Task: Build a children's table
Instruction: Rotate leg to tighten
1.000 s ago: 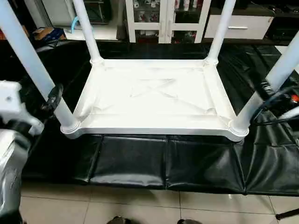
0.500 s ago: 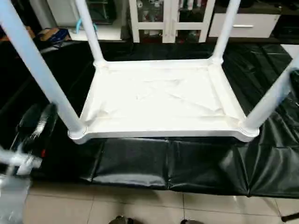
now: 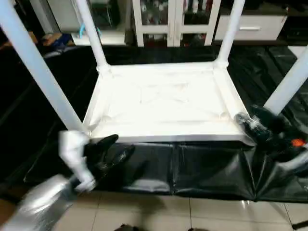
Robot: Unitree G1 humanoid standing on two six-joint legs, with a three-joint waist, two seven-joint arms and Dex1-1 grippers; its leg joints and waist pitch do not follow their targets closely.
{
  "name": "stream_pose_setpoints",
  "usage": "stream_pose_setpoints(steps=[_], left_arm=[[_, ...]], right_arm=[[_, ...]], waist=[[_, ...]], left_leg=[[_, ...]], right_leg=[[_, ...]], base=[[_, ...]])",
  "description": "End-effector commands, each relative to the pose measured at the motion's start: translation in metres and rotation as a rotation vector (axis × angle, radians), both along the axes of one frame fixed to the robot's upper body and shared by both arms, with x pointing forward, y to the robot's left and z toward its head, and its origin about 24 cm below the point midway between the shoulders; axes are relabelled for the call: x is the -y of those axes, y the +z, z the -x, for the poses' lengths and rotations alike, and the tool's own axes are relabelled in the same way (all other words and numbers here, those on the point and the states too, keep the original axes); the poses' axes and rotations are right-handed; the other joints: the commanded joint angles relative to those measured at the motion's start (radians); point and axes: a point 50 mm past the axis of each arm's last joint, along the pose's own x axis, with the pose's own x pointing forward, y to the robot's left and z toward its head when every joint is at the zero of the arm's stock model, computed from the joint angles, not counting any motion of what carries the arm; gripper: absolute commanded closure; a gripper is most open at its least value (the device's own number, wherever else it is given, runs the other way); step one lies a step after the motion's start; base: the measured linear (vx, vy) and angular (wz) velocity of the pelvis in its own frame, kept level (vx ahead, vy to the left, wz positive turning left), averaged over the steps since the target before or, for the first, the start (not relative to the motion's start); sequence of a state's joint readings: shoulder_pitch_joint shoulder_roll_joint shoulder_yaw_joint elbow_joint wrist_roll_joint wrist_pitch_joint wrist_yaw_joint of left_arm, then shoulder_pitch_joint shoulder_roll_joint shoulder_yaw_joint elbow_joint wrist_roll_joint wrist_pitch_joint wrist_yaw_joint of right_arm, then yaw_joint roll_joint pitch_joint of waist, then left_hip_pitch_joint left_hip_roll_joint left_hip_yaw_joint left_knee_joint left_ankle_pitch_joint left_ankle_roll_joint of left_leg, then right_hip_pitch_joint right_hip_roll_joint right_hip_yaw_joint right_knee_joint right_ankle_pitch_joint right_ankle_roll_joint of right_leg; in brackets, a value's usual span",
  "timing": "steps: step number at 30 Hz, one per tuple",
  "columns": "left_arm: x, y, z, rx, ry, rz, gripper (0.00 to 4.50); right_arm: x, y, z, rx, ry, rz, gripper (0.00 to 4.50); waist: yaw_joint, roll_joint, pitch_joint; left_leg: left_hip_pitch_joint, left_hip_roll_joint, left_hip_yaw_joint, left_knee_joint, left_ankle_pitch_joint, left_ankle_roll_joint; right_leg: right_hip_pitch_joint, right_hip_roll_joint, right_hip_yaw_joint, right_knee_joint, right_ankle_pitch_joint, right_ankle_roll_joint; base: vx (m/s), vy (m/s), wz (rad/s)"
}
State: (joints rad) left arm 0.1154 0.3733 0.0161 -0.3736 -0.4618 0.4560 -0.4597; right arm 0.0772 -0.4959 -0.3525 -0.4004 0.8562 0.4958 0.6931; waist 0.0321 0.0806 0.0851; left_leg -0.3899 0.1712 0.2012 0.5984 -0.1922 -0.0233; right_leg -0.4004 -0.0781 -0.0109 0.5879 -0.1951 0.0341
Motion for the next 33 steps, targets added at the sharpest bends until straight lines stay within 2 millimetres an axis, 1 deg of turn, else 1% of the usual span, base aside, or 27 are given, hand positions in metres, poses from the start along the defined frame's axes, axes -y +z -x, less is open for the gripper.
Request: stream_pose_setpoints(steps=[1,2,3,4,5,6,7,8,9,10,11,13,16,17,18,20,21,22,23,25,26,28,29,30,31,32,33], left_arm=[[-0.002,-0.013,-0.008,-0.027,0.059,-0.1,0.77],[-0.002,-0.017,-0.012,-0.045,0.071,-0.118,0.77],[0.0,-0.025,-0.018,-0.09,0.068,-0.197,0.77],[-0.002,-0.029,-0.021,-0.114,0.076,-0.225,0.77],[-0.005,-0.033,-0.025,-0.132,0.087,-0.267,0.77],[-0.009,-0.036,-0.028,-0.154,0.113,-0.29,0.77],[-0.012,-0.038,-0.03,-0.166,0.13,-0.305,0.77],[-0.017,-0.038,-0.032,-0.163,0.148,-0.325,0.77],[-0.02,-0.038,-0.034,-0.158,0.166,-0.339,0.77],[-0.02,-0.038,-0.034,-0.158,0.166,-0.339,0.77],[-0.025,-0.038,-0.036,-0.154,0.184,-0.345,0.77],[-0.028,-0.038,-0.036,-0.152,0.187,-0.353,0.77],[-0.04,-0.041,-0.036,-0.157,0.221,-0.402,0.77],[-0.04,-0.041,-0.036,-0.157,0.221,-0.402,0.77],[-0.042,-0.039,-0.037,-0.143,0.226,-0.412,0.77],[-0.031,-0.022,-0.04,-0.039,0.17,-0.348,0.77],[-0.027,-0.018,-0.04,-0.016,0.147,-0.326,0.77],[-0.026,-0.017,-0.04,-0.008,0.138,-0.319,0.77],[-0.007,-0.007,-0.037,0.055,0.015,-0.264,0.77],[0.009,0.001,-0.036,0.108,-0.089,-0.232,0.77],[0.009,0.001,-0.036,0.108,-0.089,-0.232,0.77],[0.016,0.006,-0.043,0.155,-0.089,-0.248,0.77],[0.016,0.007,-0.047,0.17,-0.066,-0.261,0.77],[0.015,0.01,-0.052,0.195,-0.018,-0.28,0.77],[0.015,0.012,-0.054,0.209,0.01,-0.289,0.77],[0.014,0.014,-0.055,0.224,0.046,-0.279,0.77],[0.014,0.014,-0.055,0.224,0.048,-0.279,0.77]], right_arm=[[-0.004,-0.01,0.0,-0.03,0.026,0.062,0.0],[-0.005,-0.013,0.001,-0.039,0.035,0.082,0.0],[-0.01,-0.021,0.001,-0.063,0.056,0.136,0.0],[-0.013,-0.024,0.001,-0.062,0.063,0.164,0.0],[-0.015,-0.026,0.001,-0.063,0.066,0.171,0.0],[-0.017,-0.027,0.0,-0.062,0.061,0.169,0.0],[-0.017,-0.027,-0.001,-0.061,0.056,0.164,0.0],[-0.018,-0.026,-0.002,-0.06,0.053,0.158,0.0],[-0.018,-0.026,-0.002,-0.056,0.053,0.16,0.0],[-0.018,-0.026,-0.002,-0.056,0.053,0.16,0.0],[-0.019,-0.026,-0.002,-0.048,0.055,0.168,0.0],[-0.019,-0.027,-0.003,-0.045,0.055,0.172,0.0],[-0.02,-0.028,-0.006,-0.03,0.036,0.187,0.0],[-0.02,-0.028,-0.006,-0.03,0.036,0.187,0.0],[-0.021,-0.028,-0.007,-0.026,0.032,0.184,0.0],[-0.022,-0.025,-0.007,-0.016,0.034,0.171,0.0],[-0.022,-0.025,-0.007,-0.015,0.035,0.17,0.0],[-0.022,-0.025,-0.007,-0.015,0.036,0.169,0.0],[-0.022,-0.028,-0.007,-0.027,0.05,0.186,0.0],[-0.023,-0.036,-0.006,-0.05,0.077,0.261,0.0],[-0.023,-0.036,-0.006,-0.05,0.077,0.261,0.0],[-0.025,-0.046,-0.009,-0.071,0.058,0.358,0.0],[-0.025,-0.049,-0.013,-0.08,0.021,0.371,0.0],[-0.024,-0.05,-0.018,-0.079,-0.041,0.363,0.0],[-0.024,-0.05,-0.02,-0.068,-0.07,0.353,0.0],[-0.024,-0.049,-0.022,-0.055,-0.097,0.352,0.0],[-0.024,-0.049,-0.022,-0.054,-0.098,0.352,0.0]], waist=[[-0.005,-0.013,-0.047],[-0.006,-0.012,-0.052],[-0.005,-0.01,-0.055],[-0.003,-0.011,-0.058],[-0.006,-0.01,-0.06],[-0.007,-0.011,-0.062],[-0.008,-0.011,-0.063],[-0.006,-0.01,-0.064],[-0.007,-0.011,-0.063],[-0.008,-0.008,-0.064],[-0.008,-0.008,-0.064],[-0.007,-0.004,-0.065],[-0.007,-0.004,-0.065],[-0.007,-0.004,-0.065],[-0.008,-0.007,-0.064],[-0.005,-0.007,-0.063],[-0.003,-0.005,-0.065],[-0.001,-0.006,-0.063],[0.005,-0.009,-0.064],[0.008,-0.006,-0.062],[0.008,-0.008,-0.062],[0.006,-0.007,-0.065],[0.0,-0.009,-0.064],[-0.003,-0.009,-0.064],[-0.008,-0.005,-0.065],[-0.011,-0.008,-0.066],[-0.013,-0.009,-0.068]], left_leg=[[0.031,0.045,-0.038,-0.094,-0.343,-0.059],[0.026,0.045,-0.04,-0.093,-0.315,-0.05],[0.025,0.046,-0.04,-0.092,-0.299,-0.044],[0.027,0.044,-0.037,-0.087,-0.275,-0.031],[0.022,0.043,-0.036,-0.086,-0.258,-0.017],[0.021,0.042,-0.036,-0.083,-0.246,-0.011],[0.02,0.042,-0.034,-0.082,-0.234,0.006],[0.023,0.042,-0.032,-0.079,-0.229,0.021],[0.021,0.042,-0.032,-0.078,-0.226,0.027],[0.02,0.043,-0.032,-0.078,-0.223,0.037],[0.021,0.043,-0.032,-0.078,-0.224,0.039],[0.024,0.046,-0.033,-0.079,-0.231,0.041],[0.024,0.046,-0.033,-0.081,-0.248,0.038],[0.024,0.046,-0.033,-0.081,-0.248,0.038],[0.025,0.046,-0.034,-0.082,-0.257,0.037],[0.026,0.048,-0.034,-0.084,-0.261,0.035],[0.03,0.05,-0.033,-0.083,-0.258,0.033],[0.031,0.05,-0.032,-0.083,-0.258,0.034],[0.031,0.052,-0.031,-0.084,-0.253,0.036],[0.03,0.055,-0.031,-0.086,-0.254,0.032],[0.028,0.055,-0.031,-0.086,-0.255,0.03],[0.023,0.051,-0.032,-0.084,-0.249,0.027],[0.021,0.047,-0.031,-0.083,-0.251,0.022],[0.021,0.046,-0.03,-0.082,-0.249,0.022],[0.021,0.043,-0.03,-0.079,-0.249,0.021],[0.017,0.043,-0.032,-0.08,-0.245,0.021],[0.012,0.043,-0.035,-0.08,-0.232,0.025]], right_leg=[[0.008,-0.043,0.025,-0.095,-0.44,-0.034],[0.016,-0.043,0.023,-0.087,-0.373,-0.061],[0.017,-0.042,0.022,-0.084,-0.335,-0.072],[0.016,-0.039,0.021,-0.08,-0.272,-0.087],[0.021,-0.04,0.021,-0.075,-0.238,-0.109],[0.023,-0.041,0.02,-0.073,-0.224,-0.119],[0.025,-0.043,0.02,-0.073,-0.207,-0.141],[0.025,-0.045,0.019,-0.074,-0.21,-0.156],[0.025,-0.045,0.019,-0.075,-0.214,-0.16],[0.026,-0.045,0.018,-0.075,-0.224,-0.164],[0.027,-0.046,0.018,-0.075,-0.232,-0.165],[0.023,-0.044,0.017,-0.077,-0.248,-0.172],[0.021,-0.043,0.015,-0.076,-0.255,-0.173],[0.021,-0.043,0.015,-0.076,-0.255,-0.173],[0.02,-0.044,0.016,-0.077,-0.26,-0.174],[0.02,-0.046,0.017,-0.077,-0.265,-0.176],[0.019,-0.046,0.018,-0.077,-0.255,-0.179],[0.017,-0.046,0.018,-0.078,-0.253,-0.181],[0.018,-0.048,0.019,-0.077,-0.249,-0.187],[0.019,-0.049,0.019,-0.077,-0.247,-0.189],[0.02,-0.049,0.018,-0.076,-0.247,-0.188],[0.024,-0.051,0.017,-0.072,-0.237,-0.185],[0.026,-0.052,0.017,-0.074,-0.245,-0.183],[0.025,-0.051,0.017,-0.075,-0.247,-0.182],[0.025,-0.049,0.016,-0.074,-0.243,-0.182],[0.027,-0.05,0.015,-0.072,-0.241,-0.181],[0.034,-0.051,0.014,-0.07,-0.229,-0.177]], base=[[0.0,0.0,0.0],[0.0,0.0,0.0],[0.0,0.0,0.0],[0.0,0.0,0.0],[0.0,0.0,0.0],[0.0,0.0,0.0],[0.0,0.0,0.0],[0.0,0.0,0.0],[0.0,0.0,0.0],[0.0,0.0,0.0],[0.0,0.0,0.0],[0.0,0.0,0.0],[0.0,0.0,0.0],[0.0,0.0,0.0],[0.0,0.0,0.0],[0.0,0.0,0.0],[0.0,0.0,0.0],[0.0,0.0,0.0],[0.0,0.0,0.0],[0.0,0.0,0.0],[0.0,0.0,0.0],[0.0,0.0,0.0],[0.0,0.0,0.0],[0.0,0.0,0.0],[0.0,0.0,0.0],[0.0,0.0,0.0],[0.0,0.0,0.0]])
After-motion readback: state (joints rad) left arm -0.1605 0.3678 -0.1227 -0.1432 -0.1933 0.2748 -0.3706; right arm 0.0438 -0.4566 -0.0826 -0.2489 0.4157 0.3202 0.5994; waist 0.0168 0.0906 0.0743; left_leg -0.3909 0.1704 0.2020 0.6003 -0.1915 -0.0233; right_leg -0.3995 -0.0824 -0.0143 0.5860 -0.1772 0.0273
